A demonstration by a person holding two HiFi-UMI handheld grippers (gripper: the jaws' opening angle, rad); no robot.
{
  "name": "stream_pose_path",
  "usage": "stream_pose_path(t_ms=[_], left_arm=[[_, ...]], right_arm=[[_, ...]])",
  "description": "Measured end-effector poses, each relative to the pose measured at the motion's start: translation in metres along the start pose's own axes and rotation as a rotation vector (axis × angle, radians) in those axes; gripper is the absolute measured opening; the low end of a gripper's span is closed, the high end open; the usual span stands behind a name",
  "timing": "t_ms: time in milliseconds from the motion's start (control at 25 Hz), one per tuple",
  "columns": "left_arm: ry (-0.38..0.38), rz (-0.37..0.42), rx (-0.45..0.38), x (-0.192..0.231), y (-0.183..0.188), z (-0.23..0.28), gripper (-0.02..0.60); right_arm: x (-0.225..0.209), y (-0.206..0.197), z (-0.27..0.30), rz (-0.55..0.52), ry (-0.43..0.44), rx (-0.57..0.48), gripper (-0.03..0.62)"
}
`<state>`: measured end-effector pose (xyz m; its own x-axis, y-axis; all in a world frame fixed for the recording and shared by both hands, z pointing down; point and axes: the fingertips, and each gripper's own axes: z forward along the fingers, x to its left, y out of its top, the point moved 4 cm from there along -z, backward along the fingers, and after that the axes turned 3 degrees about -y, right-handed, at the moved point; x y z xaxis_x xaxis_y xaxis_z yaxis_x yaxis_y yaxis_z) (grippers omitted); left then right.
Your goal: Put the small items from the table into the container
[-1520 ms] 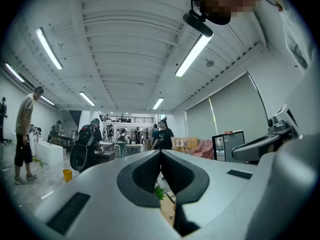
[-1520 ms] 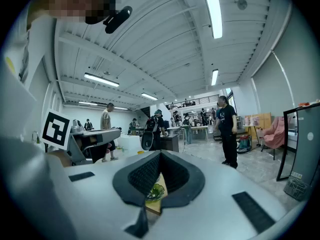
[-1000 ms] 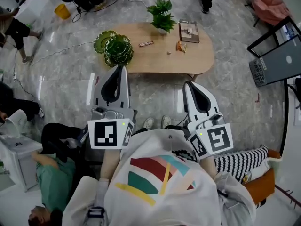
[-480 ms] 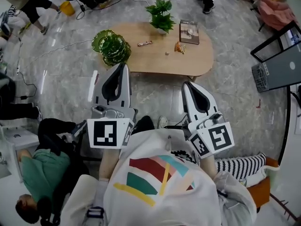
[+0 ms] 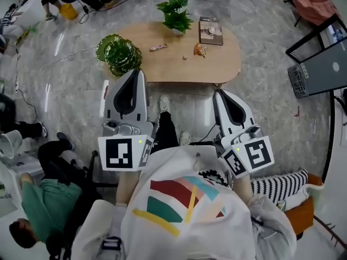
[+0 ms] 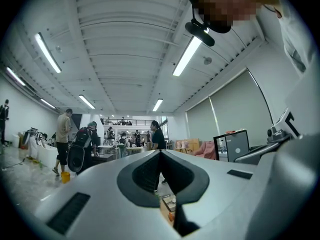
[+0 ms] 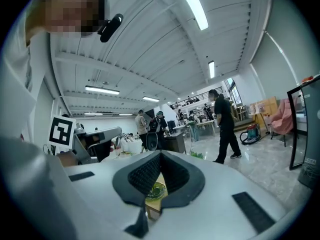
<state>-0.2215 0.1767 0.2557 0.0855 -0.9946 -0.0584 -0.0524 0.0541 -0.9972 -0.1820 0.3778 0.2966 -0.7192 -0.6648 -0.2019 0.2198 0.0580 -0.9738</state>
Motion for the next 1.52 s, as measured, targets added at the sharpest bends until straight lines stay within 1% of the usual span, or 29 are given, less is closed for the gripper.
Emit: stream_pose_path(t_ms=[120,280,400,520,640,760,920,1000,1080,1160,1280,1360,1440,1520], left_arm=[[0.011,-0.024,-0.016,0.017,-0.005,0.018,0.008],[0.013,-0.080,-0.032,0.042,-0.018,0.040,0.008],[0.014,-0.084,-0.034,0.064,-0.028,0.063,0.008],[0.007,-0.082,-0.047,0.091,-0.034,0.090,0.008],[-0.002,-0.081,-0.057,0.123,-0.037,0.122,0.008],[-0.019,-0.087,-0.048,0.155,-0.040,0.155,0.008],[-0.047,-0.096,-0.058,0.195,-0.042,0.197,0.008],[-0.072,-0.106,-0.059,0.208,-0.047,0.219,0.008],[-0.102,-0.117,-0.049,0.218,-0.054,0.237,0.008],[-0.124,-0.126,-0.038,0.226,-0.061,0.252,0.008],[-0.141,-0.140,-0.035,0.229,-0.067,0.269,0.008],[-0.159,-0.141,-0.053,0.226,-0.070,0.280,0.008],[-0.176,-0.130,-0.069,0.222,-0.072,0.294,0.008],[-0.167,-0.108,-0.064,0.217,-0.074,0.307,0.008]], right_arm=[[-0.009,-0.005,0.018,-0.001,-0.034,0.024,0.012],[-0.016,-0.009,0.044,-0.016,-0.037,0.063,0.012],[-0.025,-0.010,0.076,-0.021,-0.060,0.075,0.012],[-0.029,-0.006,0.116,-0.019,-0.063,0.076,0.012],[-0.031,0.004,0.164,-0.050,-0.058,0.081,0.012],[-0.031,0.021,0.213,-0.071,-0.059,0.081,0.012],[-0.034,0.040,0.270,-0.068,-0.066,0.070,0.012],[-0.036,0.046,0.293,-0.031,-0.044,0.051,0.012],[-0.038,0.049,0.311,0.054,-0.010,0.029,0.012],[-0.043,0.050,0.324,0.100,-0.020,0.025,0.012],[-0.053,0.044,0.332,0.053,-0.074,0.073,0.012],[-0.059,0.038,0.335,0.033,-0.063,0.100,0.012],[-0.071,0.036,0.340,0.026,-0.054,0.105,0.012],[-0.087,0.038,0.344,0.011,-0.060,0.105,0.012]])
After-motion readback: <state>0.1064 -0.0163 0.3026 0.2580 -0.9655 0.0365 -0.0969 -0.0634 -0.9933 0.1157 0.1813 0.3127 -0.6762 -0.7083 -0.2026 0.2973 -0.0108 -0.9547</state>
